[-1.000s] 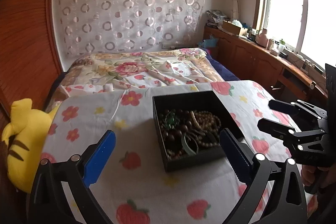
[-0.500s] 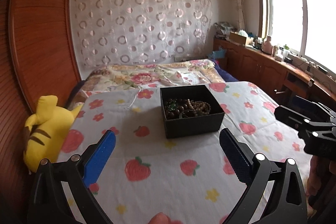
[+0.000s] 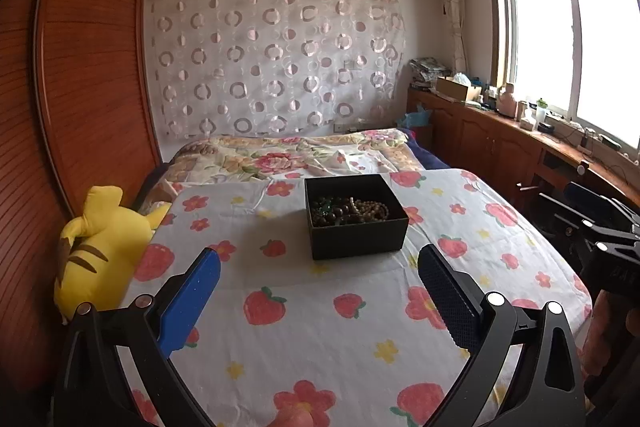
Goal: Organize jewelry
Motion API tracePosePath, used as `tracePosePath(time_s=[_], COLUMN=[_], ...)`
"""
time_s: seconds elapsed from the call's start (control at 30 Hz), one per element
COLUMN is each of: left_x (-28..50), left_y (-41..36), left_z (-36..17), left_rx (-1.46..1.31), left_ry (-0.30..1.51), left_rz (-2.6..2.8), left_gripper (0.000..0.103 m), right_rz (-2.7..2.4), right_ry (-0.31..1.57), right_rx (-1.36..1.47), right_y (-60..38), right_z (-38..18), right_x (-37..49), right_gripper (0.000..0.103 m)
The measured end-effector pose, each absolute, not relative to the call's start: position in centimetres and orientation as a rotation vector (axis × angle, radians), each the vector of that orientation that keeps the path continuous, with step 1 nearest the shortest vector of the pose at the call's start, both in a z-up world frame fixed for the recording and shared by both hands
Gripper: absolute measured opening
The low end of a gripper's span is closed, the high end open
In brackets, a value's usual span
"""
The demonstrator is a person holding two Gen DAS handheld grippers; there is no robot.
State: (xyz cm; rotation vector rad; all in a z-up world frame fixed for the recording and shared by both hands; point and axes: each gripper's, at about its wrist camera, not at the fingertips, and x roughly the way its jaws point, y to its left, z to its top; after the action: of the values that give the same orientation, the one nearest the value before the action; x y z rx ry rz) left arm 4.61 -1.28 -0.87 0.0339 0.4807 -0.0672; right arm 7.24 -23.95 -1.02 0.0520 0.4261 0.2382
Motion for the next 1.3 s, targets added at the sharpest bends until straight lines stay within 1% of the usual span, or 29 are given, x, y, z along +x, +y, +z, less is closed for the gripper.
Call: tracePosePath(time_s=[1.3], left_x=[4.0], left_y=[-1.0], left_z=[-0.5], left_rx=[0.011], left_ry=[0.452], left_rz=[-0.056], left_gripper=[0.096], right_rz=[0.26], right_ry=[0.446], right_rx=[0.037], right_y=[-22.5], right_z=[-2.5], right_x=[6.9], right_gripper=[0.101])
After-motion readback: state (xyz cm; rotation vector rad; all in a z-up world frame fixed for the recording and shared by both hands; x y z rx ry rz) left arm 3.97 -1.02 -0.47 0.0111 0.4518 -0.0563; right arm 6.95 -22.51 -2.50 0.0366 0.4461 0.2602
